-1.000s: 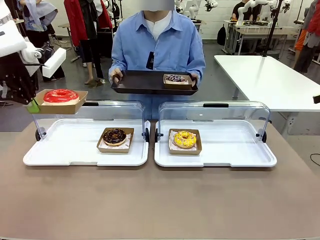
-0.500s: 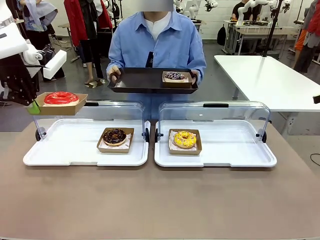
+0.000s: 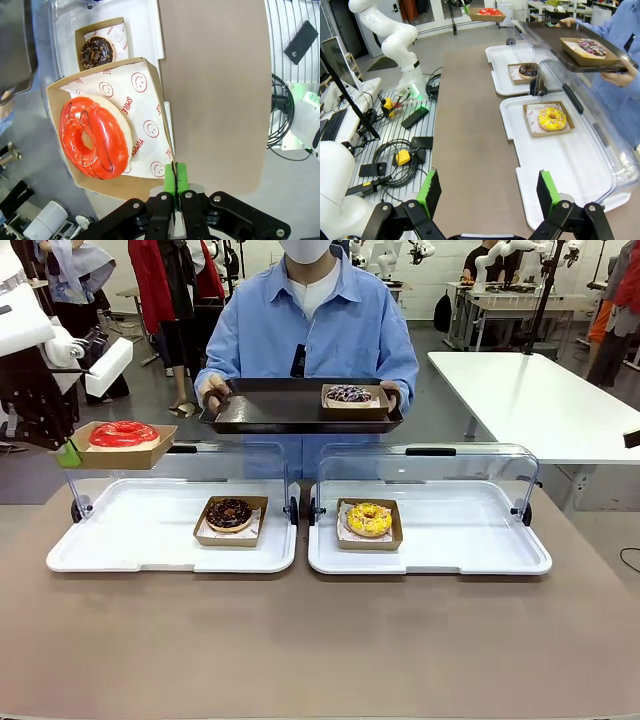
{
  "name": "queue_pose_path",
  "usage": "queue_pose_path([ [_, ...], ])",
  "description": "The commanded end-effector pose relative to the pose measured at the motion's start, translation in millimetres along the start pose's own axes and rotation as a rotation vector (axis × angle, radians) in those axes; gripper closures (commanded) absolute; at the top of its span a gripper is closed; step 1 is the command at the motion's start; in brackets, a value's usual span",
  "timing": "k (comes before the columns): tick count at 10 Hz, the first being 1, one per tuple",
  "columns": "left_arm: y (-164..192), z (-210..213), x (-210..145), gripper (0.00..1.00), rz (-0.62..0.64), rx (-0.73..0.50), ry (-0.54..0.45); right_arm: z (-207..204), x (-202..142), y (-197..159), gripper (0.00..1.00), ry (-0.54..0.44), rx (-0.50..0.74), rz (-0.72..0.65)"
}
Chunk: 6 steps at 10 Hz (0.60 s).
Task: Provide the desired donut to the person.
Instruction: Place the picked Paper togo box onto the Handle tray extended by the person.
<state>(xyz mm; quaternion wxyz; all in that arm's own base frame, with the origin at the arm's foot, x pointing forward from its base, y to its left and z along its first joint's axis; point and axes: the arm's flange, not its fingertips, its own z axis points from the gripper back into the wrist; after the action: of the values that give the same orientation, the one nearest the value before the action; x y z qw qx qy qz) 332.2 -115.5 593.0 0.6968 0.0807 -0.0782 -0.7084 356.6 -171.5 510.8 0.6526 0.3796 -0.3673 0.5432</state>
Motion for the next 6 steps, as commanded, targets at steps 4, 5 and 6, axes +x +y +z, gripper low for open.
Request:
queue_pose_path([
  [4,-1,2,1,1.00,0.008,0.006,0.010,0,0,1,0.00,-0.009,0.004,0.008],
  [5,0,0,0,0.99,0.000,0.000,0.000,0,0,1,0.00,-0.009,0.004,0.008],
  [6,19,9,5,0.99,0.010,0.007,0.009,0,0,1,0.00,-0.009,0.004,0.008],
])
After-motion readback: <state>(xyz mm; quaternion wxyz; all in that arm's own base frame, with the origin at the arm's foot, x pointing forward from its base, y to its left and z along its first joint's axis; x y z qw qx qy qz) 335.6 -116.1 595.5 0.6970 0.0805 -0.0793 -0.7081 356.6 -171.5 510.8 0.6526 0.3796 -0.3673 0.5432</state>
